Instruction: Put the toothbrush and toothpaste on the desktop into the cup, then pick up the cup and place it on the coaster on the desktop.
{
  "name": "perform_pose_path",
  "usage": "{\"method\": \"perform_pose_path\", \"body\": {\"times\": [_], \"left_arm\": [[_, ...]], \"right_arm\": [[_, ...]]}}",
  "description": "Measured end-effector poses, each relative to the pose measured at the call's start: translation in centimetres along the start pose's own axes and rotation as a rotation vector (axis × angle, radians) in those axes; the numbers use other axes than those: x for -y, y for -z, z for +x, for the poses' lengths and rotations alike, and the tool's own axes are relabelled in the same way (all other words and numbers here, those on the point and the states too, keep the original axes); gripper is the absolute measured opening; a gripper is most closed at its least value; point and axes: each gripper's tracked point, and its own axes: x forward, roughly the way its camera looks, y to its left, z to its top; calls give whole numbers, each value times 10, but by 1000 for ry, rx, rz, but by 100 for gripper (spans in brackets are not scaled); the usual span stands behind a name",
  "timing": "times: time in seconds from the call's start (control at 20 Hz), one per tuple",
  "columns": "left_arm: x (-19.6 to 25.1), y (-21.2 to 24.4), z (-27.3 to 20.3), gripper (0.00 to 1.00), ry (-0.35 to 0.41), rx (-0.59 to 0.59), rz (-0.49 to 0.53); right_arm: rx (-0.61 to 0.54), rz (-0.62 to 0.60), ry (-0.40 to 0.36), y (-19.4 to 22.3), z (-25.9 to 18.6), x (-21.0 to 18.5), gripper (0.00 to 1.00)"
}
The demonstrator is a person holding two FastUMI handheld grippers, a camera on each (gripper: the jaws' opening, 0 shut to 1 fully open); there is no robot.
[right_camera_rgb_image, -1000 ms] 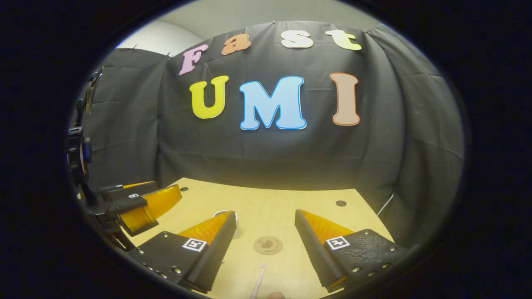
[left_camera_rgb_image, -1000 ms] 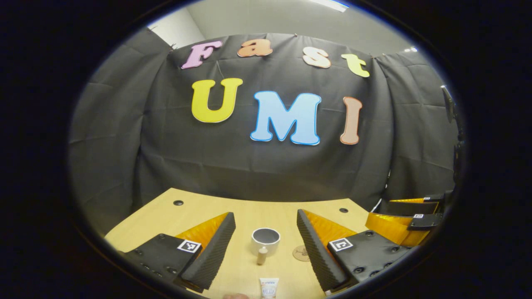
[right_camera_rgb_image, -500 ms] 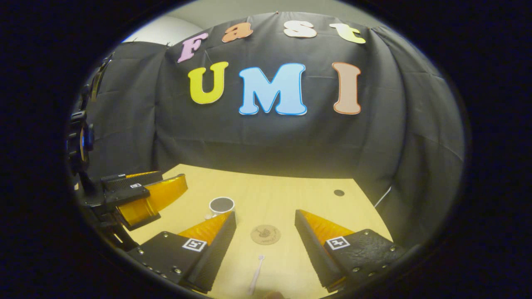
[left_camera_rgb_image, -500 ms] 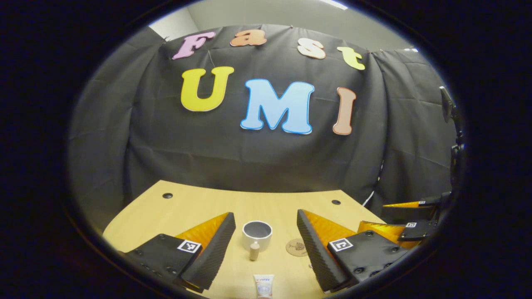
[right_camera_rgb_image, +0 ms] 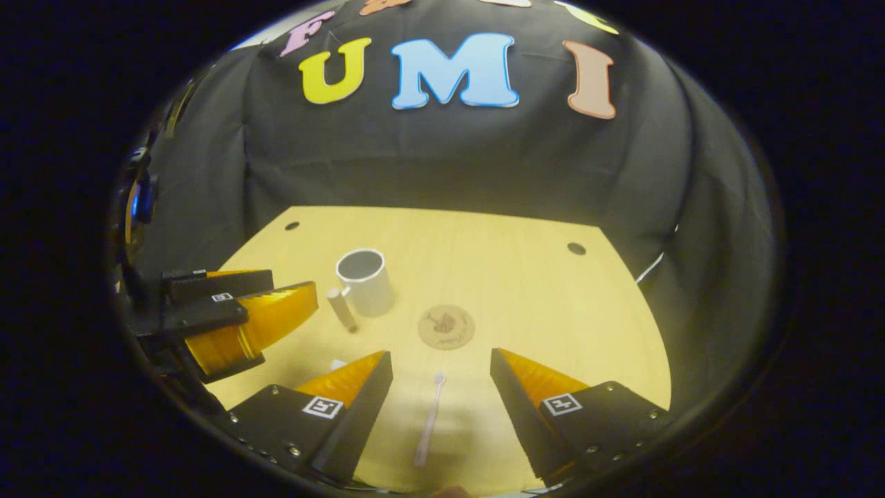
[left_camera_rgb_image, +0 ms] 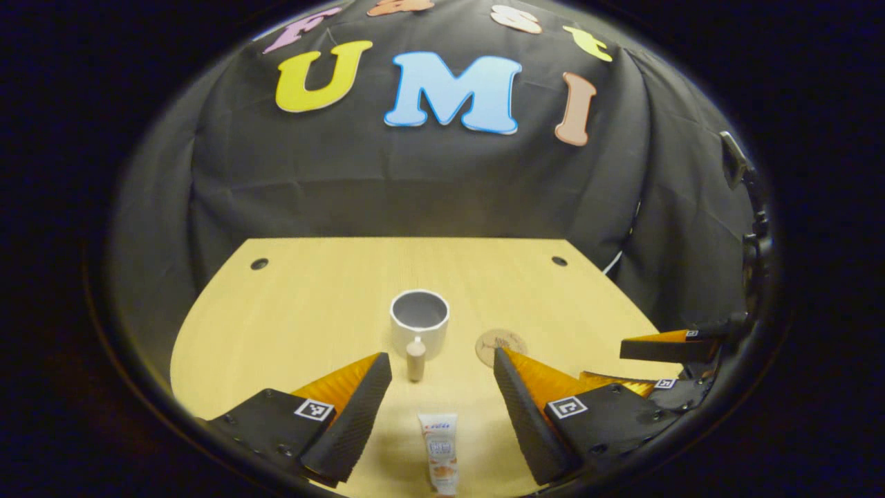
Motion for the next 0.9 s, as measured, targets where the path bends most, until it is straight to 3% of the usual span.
{"method": "perform_pose_path", "body": {"times": [0.5, 0.7, 0.75, 0.9], "left_arm": [[-10, 120, 35, 97, -2, -456, -19], [-14, 153, 30, 96, -24, -591, -8], [-13, 159, 29, 100, -21, -612, -13], [-5, 171, 30, 100, 0, -662, -42]], "right_arm": [[-366, 113, -11, 84, 36, -8, 89], [-476, 122, -17, 109, 48, -13, 90], [-492, 127, -20, 112, 49, -15, 90], [-530, 134, -25, 120, 56, -22, 89]]}}
